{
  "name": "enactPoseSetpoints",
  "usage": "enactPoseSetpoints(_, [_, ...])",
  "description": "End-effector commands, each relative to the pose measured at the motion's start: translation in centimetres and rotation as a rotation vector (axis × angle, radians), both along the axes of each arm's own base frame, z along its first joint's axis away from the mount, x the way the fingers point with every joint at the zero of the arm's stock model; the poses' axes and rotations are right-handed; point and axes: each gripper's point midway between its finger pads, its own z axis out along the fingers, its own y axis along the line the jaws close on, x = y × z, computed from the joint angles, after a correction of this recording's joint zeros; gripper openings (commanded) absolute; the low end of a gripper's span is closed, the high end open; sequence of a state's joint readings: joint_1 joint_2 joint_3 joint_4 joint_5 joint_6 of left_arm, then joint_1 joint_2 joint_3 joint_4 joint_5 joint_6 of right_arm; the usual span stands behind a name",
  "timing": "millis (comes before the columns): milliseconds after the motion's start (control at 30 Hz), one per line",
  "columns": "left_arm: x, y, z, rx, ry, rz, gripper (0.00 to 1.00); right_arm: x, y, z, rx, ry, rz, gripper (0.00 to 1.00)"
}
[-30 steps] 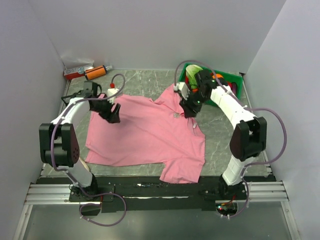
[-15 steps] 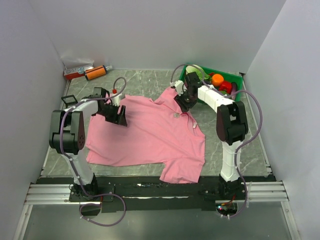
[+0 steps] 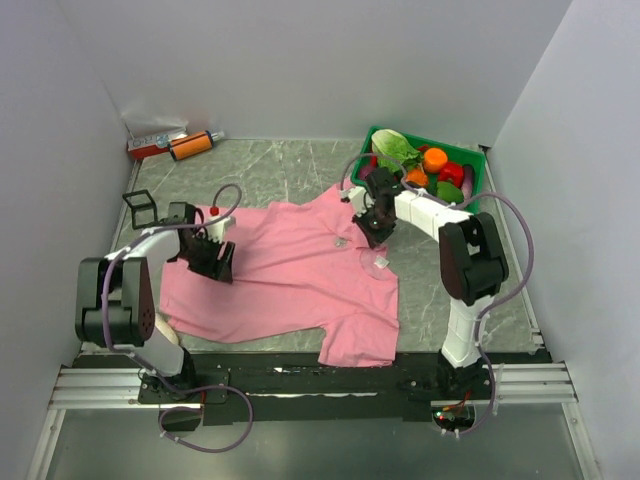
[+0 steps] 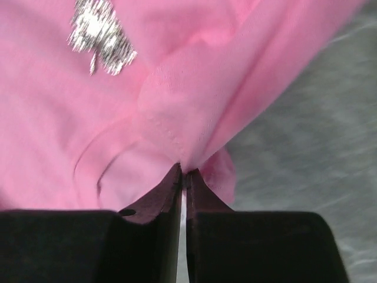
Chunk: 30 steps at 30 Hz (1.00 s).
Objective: Remove the brooch from the garment
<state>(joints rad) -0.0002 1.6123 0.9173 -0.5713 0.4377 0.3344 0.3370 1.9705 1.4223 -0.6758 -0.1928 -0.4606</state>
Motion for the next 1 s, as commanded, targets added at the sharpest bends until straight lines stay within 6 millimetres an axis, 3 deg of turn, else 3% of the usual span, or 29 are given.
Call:
enactPoseSetpoints(0, [-3.2, 2.1, 0.2, 0.085, 0.038, -0.016, 0.71, -3.5, 2.9, 3.0, 0.052, -0.003, 0.051, 0.07])
enactPoseSetpoints(67, [-2.5, 1.6, 1.1, 0.058, 0.006, -0.034, 0.71, -3.0, 2.5, 3.1, 0.032, -0.012, 0.05, 0.06])
enactPoseSetpoints(167, [0.5, 0.2, 3.5, -0.019, -0.059, -0.061, 0.73, -1.7, 0.7, 2.7, -0.025, 0.0, 0.034, 0.06])
enactPoseSetpoints(200, [2.4, -0.3, 5.1, -0.037, -0.112, -0.069, 0.74, -1.1, -0.1, 2.7, -0.034, 0.004, 0.012, 0.07])
enactPoseSetpoints(267, [4.3, -1.5, 6.7, -0.108, -0.138, -0.077, 0.74, 0.5, -0.8, 3.3, -0.042, -0.022, -0.011, 0.14])
enactPoseSetpoints(300, [6.3, -2.4, 9.0, -0.147, -0.2, -0.093, 0.75, 1.3, -1.3, 3.8, -0.037, -0.04, -0.022, 0.17])
enactPoseSetpoints(367, [7.9, -4.7, 10.4, -0.197, -0.201, -0.089, 0.75, 3.2, -1.1, 5.8, -0.02, -0.111, -0.028, 0.29])
enactPoseSetpoints(400, [9.2, -6.0, 12.5, -0.235, -0.241, -0.104, 0.75, 3.7, -0.9, 6.6, -0.009, -0.134, -0.03, 0.33])
enactPoseSetpoints(433, [9.7, -6.7, 13.2, -0.269, -0.224, -0.062, 0.75, 4.5, -0.3, 8.0, 0.021, -0.174, -0.028, 0.4])
enactPoseSetpoints(500, [10.6, -8.6, 13.7, -0.297, -0.209, -0.079, 0.77, 4.7, 1.5, 9.4, 0.122, -0.187, 0.015, 0.45])
enactPoseSetpoints(567, [11.3, -8.8, 11.9, -0.219, -0.18, -0.11, 0.79, 4.7, 3.1, 10.7, 0.21, -0.214, 0.035, 0.5])
enactPoseSetpoints(633, [11.3, -9.7, 12.7, -0.224, -0.146, -0.178, 0.8, 3.9, 5.2, 11.3, 0.327, -0.171, 0.045, 0.54])
enactPoseSetpoints(667, [11.7, -9.7, 11.0, -0.222, -0.088, -0.188, 0.8, 3.4, 6.1, 11.3, 0.366, -0.143, 0.055, 0.54])
enactPoseSetpoints(700, [12.9, -9.9, 12.1, -0.227, -0.112, -0.21, 0.79, 2.7, 7.1, 10.4, 0.409, -0.088, 0.073, 0.55])
enactPoseSetpoints(767, [12.9, -9.9, 10.3, -0.239, -0.028, -0.21, 0.78, 2.0, 8.6, 9.5, 0.411, -0.045, 0.112, 0.56])
enactPoseSetpoints(800, [13.3, -9.7, 10.7, -0.264, -0.015, -0.18, 0.79, 2.1, 8.8, 7.9, 0.385, -0.018, 0.116, 0.57])
enactPoseSetpoints(833, [13.5, -9.8, 10.8, -0.296, -0.013, -0.175, 0.97, 2.6, 9.5, 8.4, 0.39, -0.028, 0.129, 0.57])
enactPoseSetpoints(900, [12.9, -10.4, 10.7, -0.389, 0.013, -0.141, 0.96, 3.0, 10.2, 8.2, 0.403, -0.01, 0.118, 0.58])
enactPoseSetpoints(933, [14.4, -10.8, 11.0, -0.404, -0.076, -0.144, 0.96, 3.3, 10.4, 8.2, 0.408, -0.01, 0.115, 0.59])
enactPoseSetpoints(967, [13.6, -10.7, 10.2, -0.41, -0.075, -0.123, 0.96, 3.4, 10.4, 7.9, 0.405, -0.005, 0.115, 0.59])
